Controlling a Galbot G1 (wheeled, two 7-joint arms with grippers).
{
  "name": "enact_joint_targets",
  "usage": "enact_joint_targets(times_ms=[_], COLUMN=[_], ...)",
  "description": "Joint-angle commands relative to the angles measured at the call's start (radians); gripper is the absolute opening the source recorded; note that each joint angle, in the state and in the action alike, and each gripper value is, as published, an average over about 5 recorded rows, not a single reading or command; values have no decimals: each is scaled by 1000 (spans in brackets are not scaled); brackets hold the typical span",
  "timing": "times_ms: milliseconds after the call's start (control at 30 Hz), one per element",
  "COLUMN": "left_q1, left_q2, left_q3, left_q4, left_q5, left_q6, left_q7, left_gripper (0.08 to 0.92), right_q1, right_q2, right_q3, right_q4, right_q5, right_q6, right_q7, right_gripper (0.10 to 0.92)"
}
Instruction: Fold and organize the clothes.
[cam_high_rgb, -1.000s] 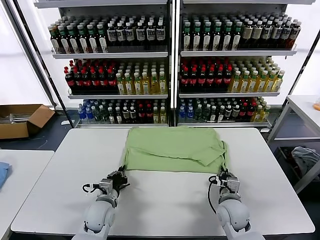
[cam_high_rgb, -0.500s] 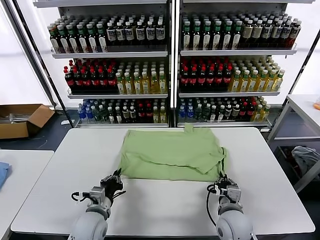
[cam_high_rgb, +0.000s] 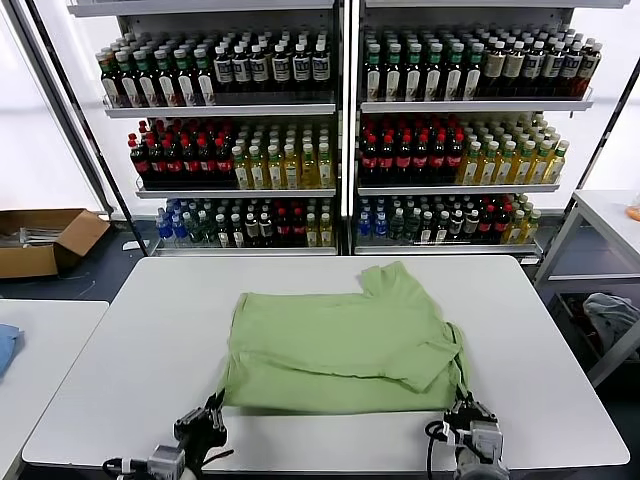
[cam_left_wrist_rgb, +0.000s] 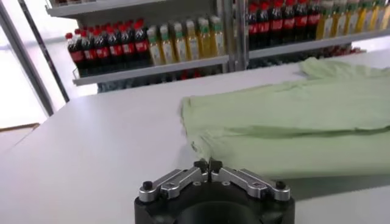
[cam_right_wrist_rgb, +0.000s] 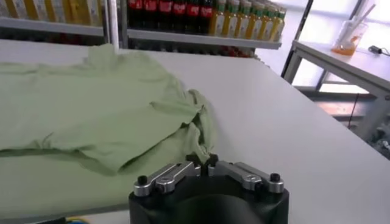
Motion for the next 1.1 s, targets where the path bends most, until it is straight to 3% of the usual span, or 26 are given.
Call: enact_joint_targets(times_ms=[33,400,667,900,1100], left_q1=[180,142,-204,-541,-747], left_q2=[-7,-67,-92,-11,77], left_q3=[-9,17,-12,18,104], left_q4=[-66,-161,-62,184,392], left_q5=[32,25,1,-139,-191], left_q6=[-7,-52,-100,-46,12], left_q7=[-15,-7,50,90,117], left_gripper=[90,380,605,794,822], right_q1=[-111,-86,263,616,878], right_q2=[-25,0,-6,-226,-251], right_q3=[-10,43,166,110,-80], right_q4=[63,167,11,-246,-475], right_q5=[-7,-32,12,120,229], right_q6=[-6,34,108,-5,-37], right_q7=[21,4,-194,-533,-452], right_gripper=[259,571,790,822,823])
